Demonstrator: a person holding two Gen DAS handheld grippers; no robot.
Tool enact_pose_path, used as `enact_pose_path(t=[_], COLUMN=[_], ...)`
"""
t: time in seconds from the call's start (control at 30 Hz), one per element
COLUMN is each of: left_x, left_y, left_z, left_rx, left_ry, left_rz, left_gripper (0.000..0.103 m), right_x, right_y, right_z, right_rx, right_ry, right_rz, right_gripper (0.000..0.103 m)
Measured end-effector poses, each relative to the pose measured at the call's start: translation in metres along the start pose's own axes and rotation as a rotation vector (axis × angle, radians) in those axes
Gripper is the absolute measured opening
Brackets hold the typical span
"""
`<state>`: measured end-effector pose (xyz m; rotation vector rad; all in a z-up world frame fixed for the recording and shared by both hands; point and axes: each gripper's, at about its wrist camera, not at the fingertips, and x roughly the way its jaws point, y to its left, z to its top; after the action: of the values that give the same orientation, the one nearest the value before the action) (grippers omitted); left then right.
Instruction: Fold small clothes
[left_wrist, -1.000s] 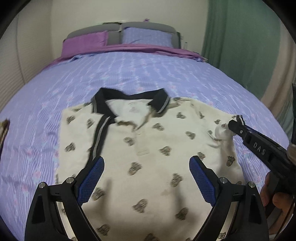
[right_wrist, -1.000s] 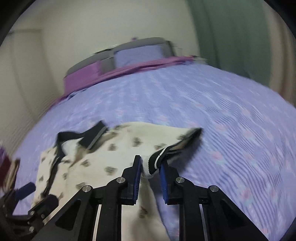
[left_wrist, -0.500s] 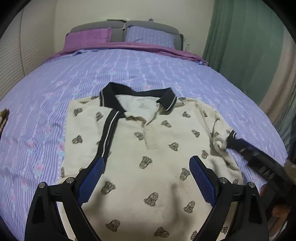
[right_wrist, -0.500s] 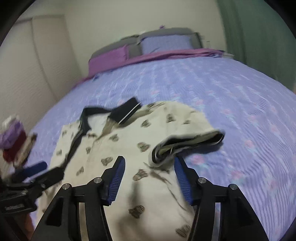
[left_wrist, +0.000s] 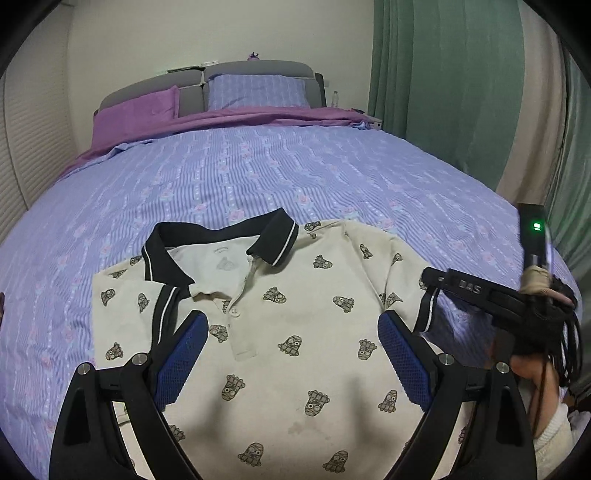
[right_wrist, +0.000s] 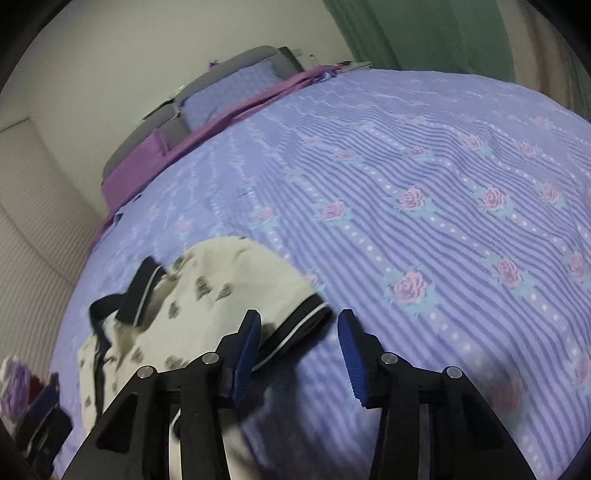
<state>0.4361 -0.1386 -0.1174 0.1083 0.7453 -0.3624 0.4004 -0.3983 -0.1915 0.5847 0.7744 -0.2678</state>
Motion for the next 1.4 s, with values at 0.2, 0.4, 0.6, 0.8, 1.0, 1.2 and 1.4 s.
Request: enact_pose_path(t=[0.2, 0.4, 0.6, 0.8, 1.0, 1.2, 1.4], left_x=[0.003, -0.002, -0.011, -0.017, -0.019, -0.015, 0.016], left_y=[0.009, 0.029, 0.053, 0.079, 0.087, 0.051, 0.001], left_z=[-0.005, -0.007, -0.008, -0.013, -0.018, -0.016, -0.016], left_rx=[-0.035, -0.106, -0.149, -0.167, -0.132, -0.046, -0.005], left_ry=[0.023, 0.025, 0.019, 0.026, 0.022, 0.028, 0.102], left_rz=[0.01, 0.02, 0.047, 0.088, 0.082, -0.051, -0.198], left_gripper=[0.094, 0.094, 0.094, 0.094, 0.094, 0.081, 0.048], right_x=[0.003, -0.032, -0.017, 0.014, -0.029, -0.065, -0.062], right_y=[0.005, 0.056, 0.139, 0.184, 0.178, 0.107, 0.067], right_z=[0.007, 0.028, 0.032, 0.008, -0.004, -0.04, -0.067], right_rx=[-0.043, -0.183, -0.369, -0.459, -0.455, -0.489, -0.495], right_ry=[0.002, -0.062, 0.01, 0.113, 0.042, 0.013, 0.074], right_rz=[0.015, 0.094, 0.165, 0.194, 0.226, -0.031, -0.044], right_gripper=[0.012, 0.01, 0.01, 0.02, 0.043, 0.054, 0.054])
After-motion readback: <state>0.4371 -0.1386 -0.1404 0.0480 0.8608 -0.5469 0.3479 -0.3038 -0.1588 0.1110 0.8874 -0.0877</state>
